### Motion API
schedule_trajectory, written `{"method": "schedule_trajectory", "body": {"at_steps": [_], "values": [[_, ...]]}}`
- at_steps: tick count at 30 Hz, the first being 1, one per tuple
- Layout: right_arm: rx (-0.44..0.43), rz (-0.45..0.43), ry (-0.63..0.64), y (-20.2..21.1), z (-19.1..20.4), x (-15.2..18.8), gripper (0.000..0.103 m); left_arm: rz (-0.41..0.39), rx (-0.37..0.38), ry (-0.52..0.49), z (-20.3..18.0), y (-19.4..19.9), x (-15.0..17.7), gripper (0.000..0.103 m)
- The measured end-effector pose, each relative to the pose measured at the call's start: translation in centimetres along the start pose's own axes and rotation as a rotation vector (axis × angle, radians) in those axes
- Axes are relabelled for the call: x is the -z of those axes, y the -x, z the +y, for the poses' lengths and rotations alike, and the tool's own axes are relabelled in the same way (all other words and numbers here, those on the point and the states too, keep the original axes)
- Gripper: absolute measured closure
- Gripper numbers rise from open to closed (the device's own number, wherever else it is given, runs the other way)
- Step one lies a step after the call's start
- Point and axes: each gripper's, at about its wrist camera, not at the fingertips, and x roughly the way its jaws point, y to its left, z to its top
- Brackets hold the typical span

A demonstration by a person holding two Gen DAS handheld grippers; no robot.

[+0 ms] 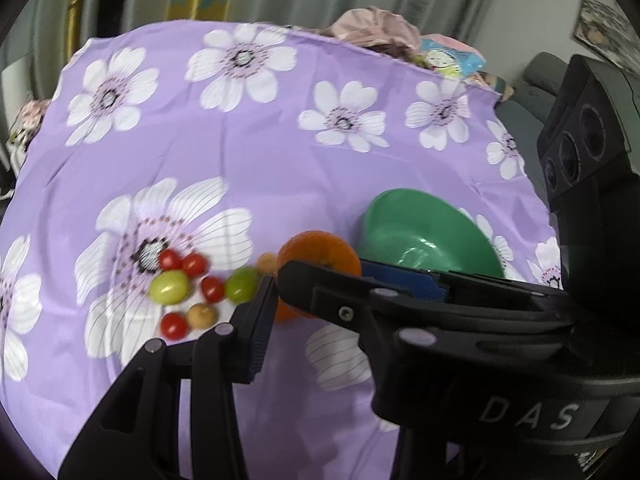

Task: Organize fruits
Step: 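Carry the held orange with the right gripper over the green bowl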

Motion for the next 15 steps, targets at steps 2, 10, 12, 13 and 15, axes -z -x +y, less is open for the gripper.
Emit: {"method": "schedule_trajectory", "body": {"at_steps": [2, 10, 12, 13, 15], "values": [[0.015, -0.021, -0.012, 0.7, -0.8, -0.3, 0.058, 0.000, 0.014, -0.016, -0.8, -0.3, -0.3, 0.062], [0.068, -0.079, -0.053, 3.2, -3.5, -0.8, 0.058, 0.000, 0.081, -0.084, -4.0, -1.7, -1.6, 0.062], [0.076, -0.092, -0.060, 3.8, -4.2, -0.8, 0.058, 0.000, 0.092, -0.098, -4.8, -2.0, -1.8, 0.062], [0.082, -0.098, -0.064, 4.0, -4.5, -0.8, 0.058, 0.001, 0.100, -0.105, -5.2, -2.2, -1.9, 0.062], [0.094, -0.108, -0.073, 4.5, -5.1, -0.8, 0.058, 0.007, 0.113, -0.116, -5.8, -2.5, -2.1, 0.062]]}}
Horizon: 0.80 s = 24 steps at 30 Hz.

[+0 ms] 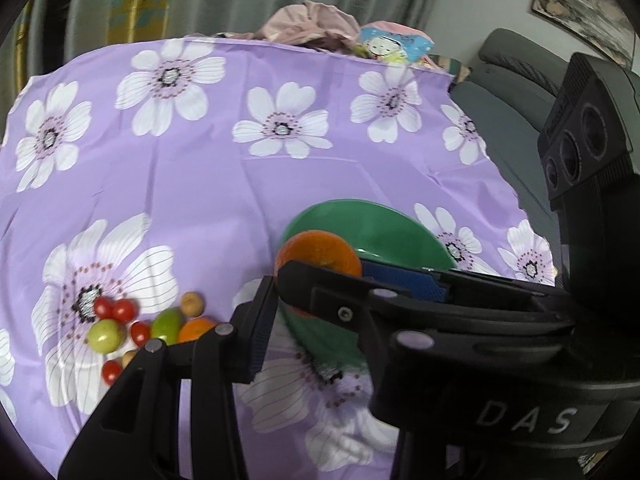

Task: Organize fruits
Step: 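Carry the held orange with the right gripper over the green bowl, then lower the orange into the green bowl with the right gripper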

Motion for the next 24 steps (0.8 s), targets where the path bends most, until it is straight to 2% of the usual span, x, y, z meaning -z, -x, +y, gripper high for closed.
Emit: {"method": "schedule_trajectory", "body": {"at_steps": [24], "values": [[0.124, 0.015, -0.130, 0.6, -7.4, -0.7, 0.058, 0.130, 0.133, -0.060, -3.6, -7.1, -1.2, 0.062]]}}
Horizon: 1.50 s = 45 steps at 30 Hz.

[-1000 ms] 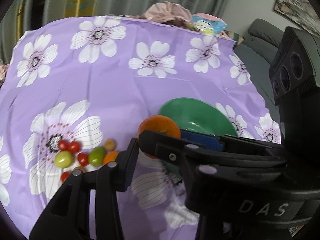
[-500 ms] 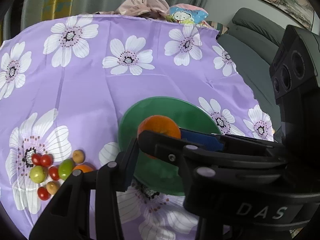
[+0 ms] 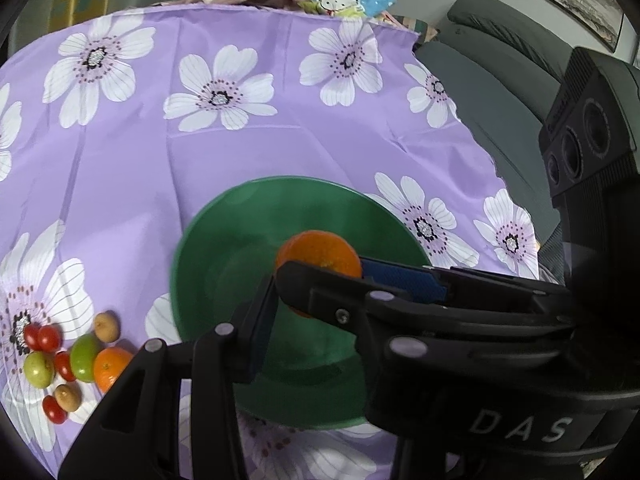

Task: Organize fruits
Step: 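Lower the orange into the green bowl with the right gripper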

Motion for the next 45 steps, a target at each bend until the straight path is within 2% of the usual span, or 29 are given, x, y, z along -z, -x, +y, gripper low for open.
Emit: {"method": "schedule_trajectory", "body": {"at_steps": [14, 45], "values": [[0.053, 0.040, -0.028, -0.9, -2.1, 0.0, 0.058, 0.063, 0.029, -0.008, -0.1, -2.5, -0.3, 0.062], [0.064, 0.139, -0.074, -3.3, -3.2, -0.1, 0.058, 0.180, 0.026, 0.018, 0.5, -5.1, 0.0, 0.062]]}}
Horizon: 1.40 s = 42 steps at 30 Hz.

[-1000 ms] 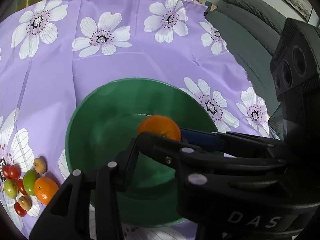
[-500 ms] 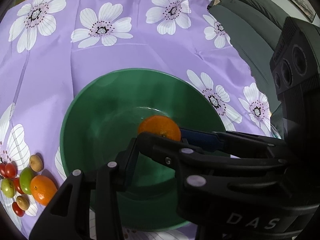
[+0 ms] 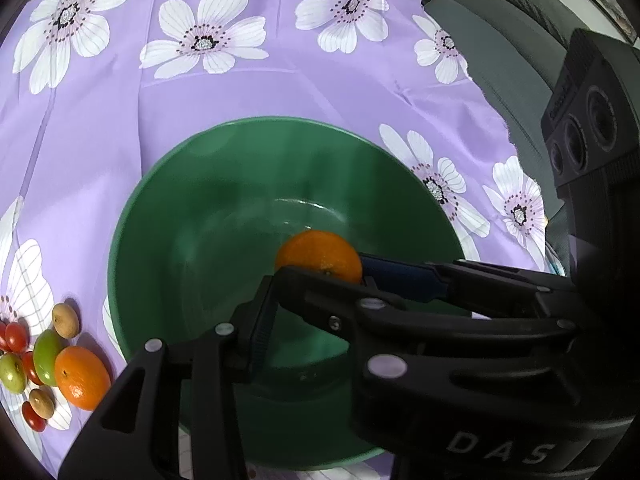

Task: Organize fruits
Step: 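Lower the orange into the green bowl with the right gripper, then open the right gripper to release the orange and withdraw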

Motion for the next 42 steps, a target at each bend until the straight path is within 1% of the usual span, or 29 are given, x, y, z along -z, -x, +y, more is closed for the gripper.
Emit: {"method": "schedule_trajectory", "body": {"at_steps": [13, 27, 42], "values": [[0.008, 0.033, -0.013, -0.7, -0.4, 0.1, 0.058, 0.045, -0.014, 0.010, 0.0, -0.9, -0.1, 0.062], [0.019, 0.053, -0.019, -1.4, -0.7, -0.1, 0.058, 0.072, -0.040, 0.020, 0.0, -1.6, -0.3, 0.062], [0.021, 0.052, -0.021, -1.5, -0.8, -0.1, 0.058, 0.078, -0.040, 0.023, 0.2, -1.7, -0.4, 0.061]]}}
